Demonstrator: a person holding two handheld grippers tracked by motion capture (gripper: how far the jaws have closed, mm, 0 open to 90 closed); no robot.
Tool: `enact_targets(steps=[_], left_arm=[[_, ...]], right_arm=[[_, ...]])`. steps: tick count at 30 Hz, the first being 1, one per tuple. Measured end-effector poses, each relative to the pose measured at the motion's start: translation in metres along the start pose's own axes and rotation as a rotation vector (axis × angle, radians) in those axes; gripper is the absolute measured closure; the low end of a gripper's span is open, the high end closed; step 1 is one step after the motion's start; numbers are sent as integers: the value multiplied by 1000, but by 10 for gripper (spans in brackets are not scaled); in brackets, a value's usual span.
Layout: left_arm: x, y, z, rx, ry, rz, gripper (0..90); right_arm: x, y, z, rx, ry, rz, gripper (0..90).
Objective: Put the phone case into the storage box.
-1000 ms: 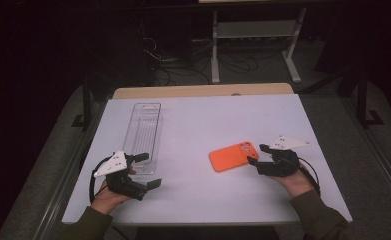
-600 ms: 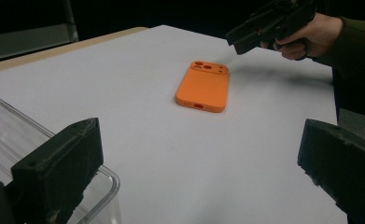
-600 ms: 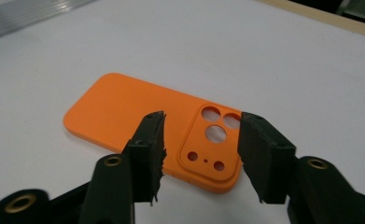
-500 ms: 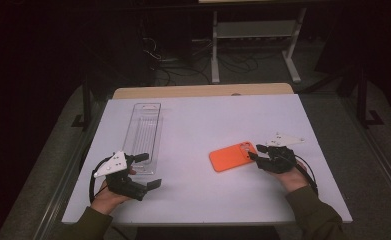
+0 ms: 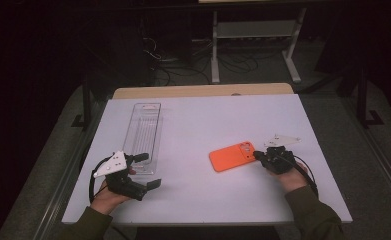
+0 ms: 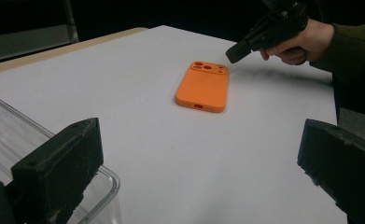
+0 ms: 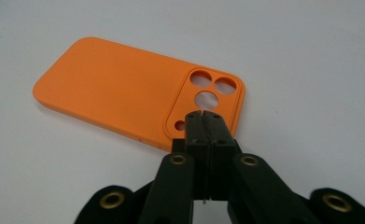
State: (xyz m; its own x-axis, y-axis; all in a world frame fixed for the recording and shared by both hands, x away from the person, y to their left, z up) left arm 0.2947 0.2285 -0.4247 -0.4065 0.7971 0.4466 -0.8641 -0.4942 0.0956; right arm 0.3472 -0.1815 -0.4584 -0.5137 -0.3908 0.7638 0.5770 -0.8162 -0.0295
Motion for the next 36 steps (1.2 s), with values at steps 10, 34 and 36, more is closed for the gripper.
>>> enact_targets(steps=[10,34,36], left_arm=[[1,-2,0,-4,14,7,0],[2,-2,0,0,7,13,0],[1,-2,0,-2,4,13,0]], right_arm=[[-7,1,-7,4,-50,-7,884],[-15,6,-4,4,-75,-17,884],[-16,6,-3,-3,-81,-15,884]])
Point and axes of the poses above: each handheld gripper's, and its own axes: x roughly backward along the jaws, z roughly out of its top, y roughly to its right, the point moved 4 cm from there along -x, roughly forward along the jaws, and after that the axes turned 9 degrees about -y, right-handed, at the moved point
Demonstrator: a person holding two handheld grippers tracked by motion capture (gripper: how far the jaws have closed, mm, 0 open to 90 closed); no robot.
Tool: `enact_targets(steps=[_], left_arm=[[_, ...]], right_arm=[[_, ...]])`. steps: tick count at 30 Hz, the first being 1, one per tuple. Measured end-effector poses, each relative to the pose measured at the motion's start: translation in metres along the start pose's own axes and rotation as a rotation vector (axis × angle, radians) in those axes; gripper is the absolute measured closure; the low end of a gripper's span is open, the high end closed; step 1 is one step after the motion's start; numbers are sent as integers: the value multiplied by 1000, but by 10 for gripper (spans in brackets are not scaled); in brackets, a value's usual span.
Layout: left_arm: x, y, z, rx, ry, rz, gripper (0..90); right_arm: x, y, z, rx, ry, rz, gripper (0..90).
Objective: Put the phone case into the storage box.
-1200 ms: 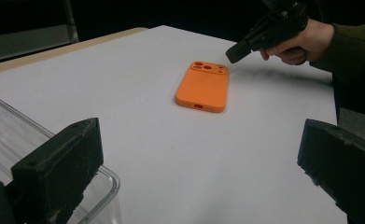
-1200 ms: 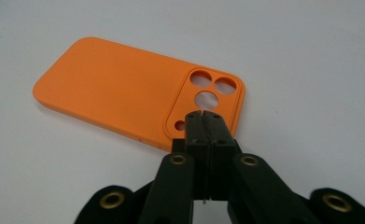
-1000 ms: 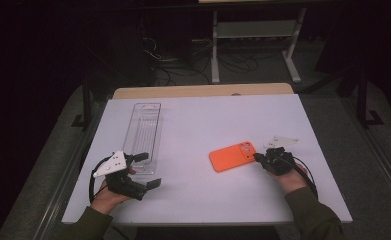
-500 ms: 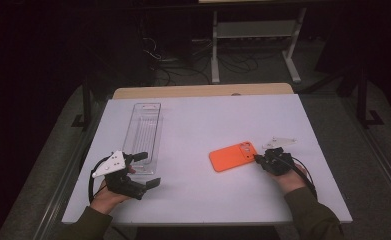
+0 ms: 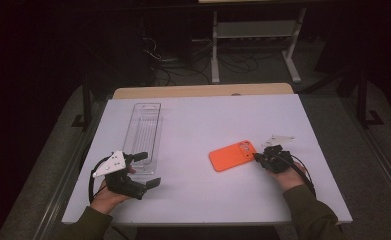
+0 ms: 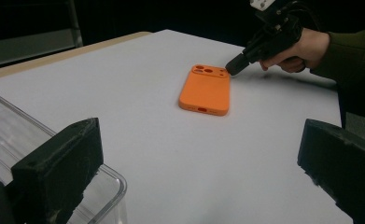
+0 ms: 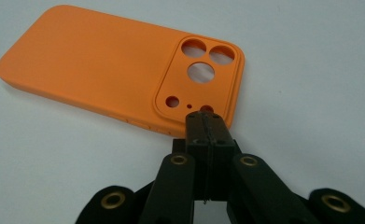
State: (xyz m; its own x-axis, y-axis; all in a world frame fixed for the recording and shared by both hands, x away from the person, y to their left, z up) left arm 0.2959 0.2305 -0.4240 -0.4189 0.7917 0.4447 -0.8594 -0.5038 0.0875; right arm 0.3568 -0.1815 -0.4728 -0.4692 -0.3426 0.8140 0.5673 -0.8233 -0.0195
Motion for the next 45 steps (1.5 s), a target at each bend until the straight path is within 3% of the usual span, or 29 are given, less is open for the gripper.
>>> enact_targets(steps=[45], left_arm=[[-2,1,1,-12,-5,-6,0]], right_arm=[[-20,6,32,-4,-26,-21,885]])
Point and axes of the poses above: each handheld gripper's, and its own axes: x roughly backward along the jaws, z roughly out of its top, y roughly to its right, the point moved 4 cm from there along -x, roughly forward along the jaws, and after that the axes turned 9 degrees about -y, right-handed, at the moved point
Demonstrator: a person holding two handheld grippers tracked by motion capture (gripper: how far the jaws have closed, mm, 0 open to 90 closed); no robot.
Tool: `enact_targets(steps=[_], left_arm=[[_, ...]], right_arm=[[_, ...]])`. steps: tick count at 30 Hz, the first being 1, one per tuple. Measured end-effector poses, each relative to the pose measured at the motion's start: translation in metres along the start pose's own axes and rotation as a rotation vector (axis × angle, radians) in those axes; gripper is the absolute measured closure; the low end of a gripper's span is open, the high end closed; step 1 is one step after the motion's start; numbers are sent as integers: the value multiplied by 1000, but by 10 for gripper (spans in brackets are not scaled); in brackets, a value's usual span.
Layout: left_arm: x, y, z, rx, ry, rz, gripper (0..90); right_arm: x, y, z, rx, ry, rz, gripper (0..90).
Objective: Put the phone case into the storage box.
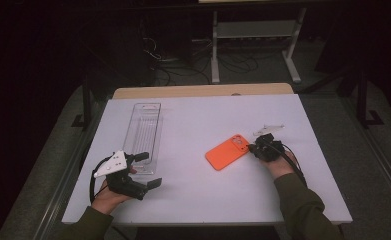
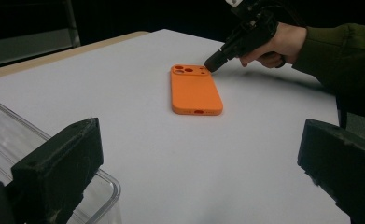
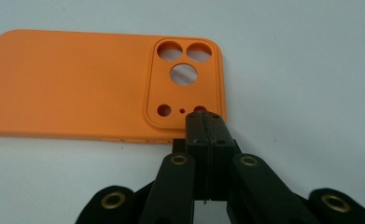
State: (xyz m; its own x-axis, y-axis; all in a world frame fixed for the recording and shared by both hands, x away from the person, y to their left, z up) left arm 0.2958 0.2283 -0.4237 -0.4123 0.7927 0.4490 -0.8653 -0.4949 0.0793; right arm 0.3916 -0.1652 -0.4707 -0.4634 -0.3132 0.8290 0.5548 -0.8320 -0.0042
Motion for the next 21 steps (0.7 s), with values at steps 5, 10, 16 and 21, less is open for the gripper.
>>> enact_targets(steps=[5,10,16,21], left_arm=[[0,0,0,6,6,-3,0],[0,0,0,4,5,-4,0],[0,0,0,1,3,-3,0],[0,0,0,9,8,-4,0]], right_arm=[[-4,-1,7,6,3,-8,885],[-8,0,12,13,5,-12,885],[-13,0,20,-3,3,-2,885],[-18,2,26,-2,17,2,885]])
Point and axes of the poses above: each handheld gripper's, and its own axes: x roughly backward along the jaws, z roughly out of its top, y roughly to its right, the point moved 4 cm from there along -x, roughly forward along the jaws, and after that the axes turned 9 degrees about -y, right-handed, at the moved point
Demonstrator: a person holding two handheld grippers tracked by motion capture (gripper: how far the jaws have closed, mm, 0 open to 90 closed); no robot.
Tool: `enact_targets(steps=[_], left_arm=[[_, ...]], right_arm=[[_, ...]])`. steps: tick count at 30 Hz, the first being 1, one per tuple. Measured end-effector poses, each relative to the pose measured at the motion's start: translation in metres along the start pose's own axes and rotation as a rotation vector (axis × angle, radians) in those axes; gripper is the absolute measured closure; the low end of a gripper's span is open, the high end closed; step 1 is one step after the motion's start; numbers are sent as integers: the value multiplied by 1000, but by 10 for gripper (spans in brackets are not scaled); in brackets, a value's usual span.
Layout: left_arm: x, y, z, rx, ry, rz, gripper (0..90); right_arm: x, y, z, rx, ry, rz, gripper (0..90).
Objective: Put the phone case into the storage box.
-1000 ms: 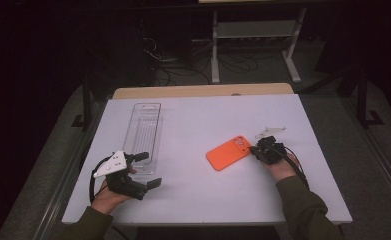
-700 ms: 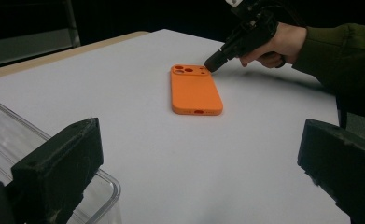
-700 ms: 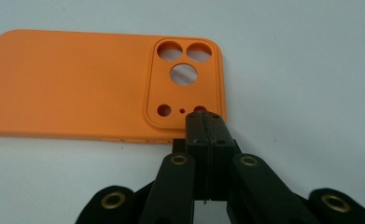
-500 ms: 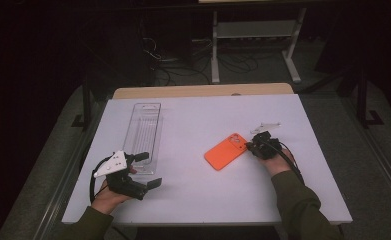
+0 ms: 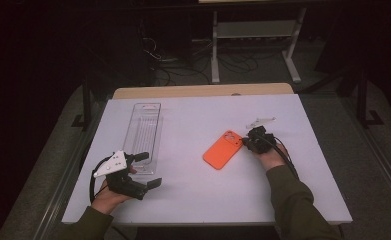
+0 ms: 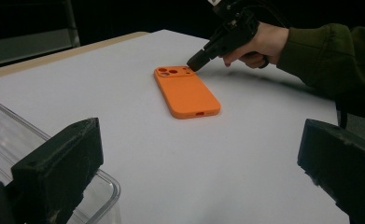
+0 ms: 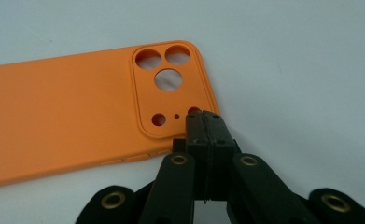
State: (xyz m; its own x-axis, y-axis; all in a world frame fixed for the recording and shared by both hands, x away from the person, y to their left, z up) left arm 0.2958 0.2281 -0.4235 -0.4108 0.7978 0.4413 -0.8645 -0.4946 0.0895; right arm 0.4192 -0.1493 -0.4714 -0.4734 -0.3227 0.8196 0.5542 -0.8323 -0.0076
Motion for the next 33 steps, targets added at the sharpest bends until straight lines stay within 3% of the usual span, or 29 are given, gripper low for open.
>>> enact_targets(steps=[19,22,33], left_arm=[[0,1,1,3,6,0,0],[0,1,0,5,5,-2,0],[0,2,1,6,4,-3,0]], right_arm=[[-19,-6,27,36,3,0,885],[-22,-8,31,25,-2,9,885],[-33,-16,46,53,5,27,886]])
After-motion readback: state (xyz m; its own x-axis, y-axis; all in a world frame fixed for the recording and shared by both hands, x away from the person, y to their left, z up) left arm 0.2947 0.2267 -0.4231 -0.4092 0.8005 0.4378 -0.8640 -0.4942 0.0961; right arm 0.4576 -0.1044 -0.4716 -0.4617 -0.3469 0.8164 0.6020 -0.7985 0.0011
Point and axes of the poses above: each handheld gripper's, and its own axes: x roughly backward along the jaws, z roughly out of its top, y roughly to its right, the point moved 4 cm from there along -x, roughly forward along the jaws, and after that the axes turned 9 degrees about -y, right-handed, at the moved point
